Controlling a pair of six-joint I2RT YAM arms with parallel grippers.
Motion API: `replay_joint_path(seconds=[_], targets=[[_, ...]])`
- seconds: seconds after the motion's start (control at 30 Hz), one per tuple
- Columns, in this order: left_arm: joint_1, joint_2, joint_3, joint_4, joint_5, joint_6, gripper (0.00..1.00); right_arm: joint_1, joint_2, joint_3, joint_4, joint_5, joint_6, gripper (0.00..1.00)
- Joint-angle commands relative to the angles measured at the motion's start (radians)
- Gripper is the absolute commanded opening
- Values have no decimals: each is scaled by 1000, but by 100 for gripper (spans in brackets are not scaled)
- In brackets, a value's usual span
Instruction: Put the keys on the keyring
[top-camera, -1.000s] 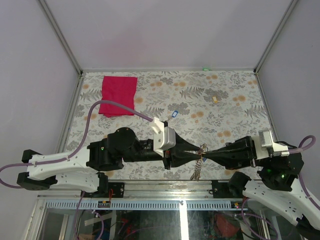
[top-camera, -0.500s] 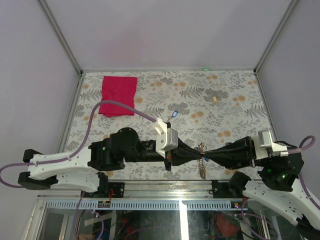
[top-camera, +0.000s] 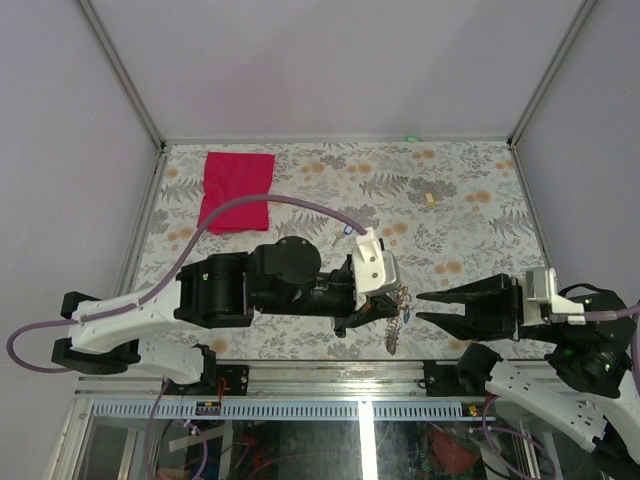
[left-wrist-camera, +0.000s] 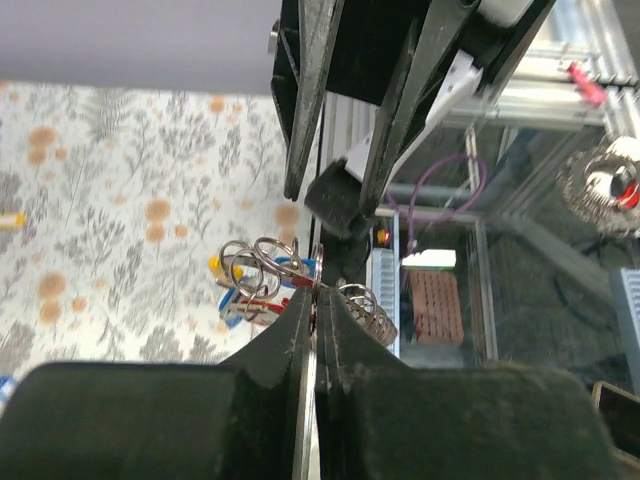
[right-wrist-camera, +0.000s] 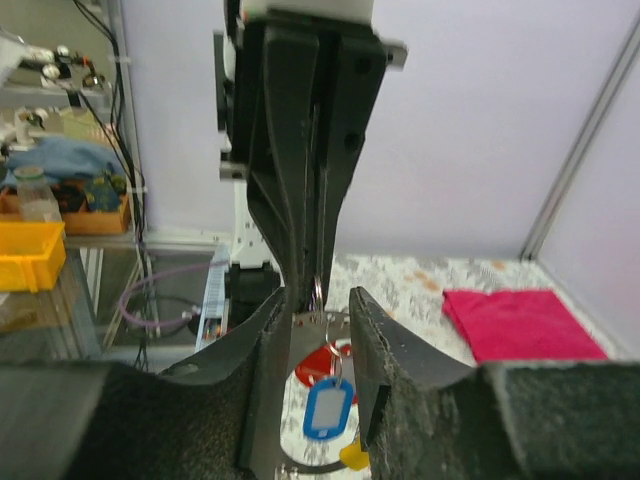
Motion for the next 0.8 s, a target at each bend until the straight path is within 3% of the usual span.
replay_joint_path(seconds=[0.0, 0.17, 0.33, 0.77], targets=[[-2, 70, 162, -291, -57, 34, 0, -1, 11, 6, -123, 28, -49, 36], [-3, 200, 347, -525, -109, 53, 0, -1, 10, -32, -105, 20, -52, 37], [-5, 273, 455, -650, -161, 64, 0, -1, 22, -66, -71, -7, -47, 37], [-12, 323, 519, -696, -170, 78, 0, -1, 105, -122, 29, -96, -39, 37]])
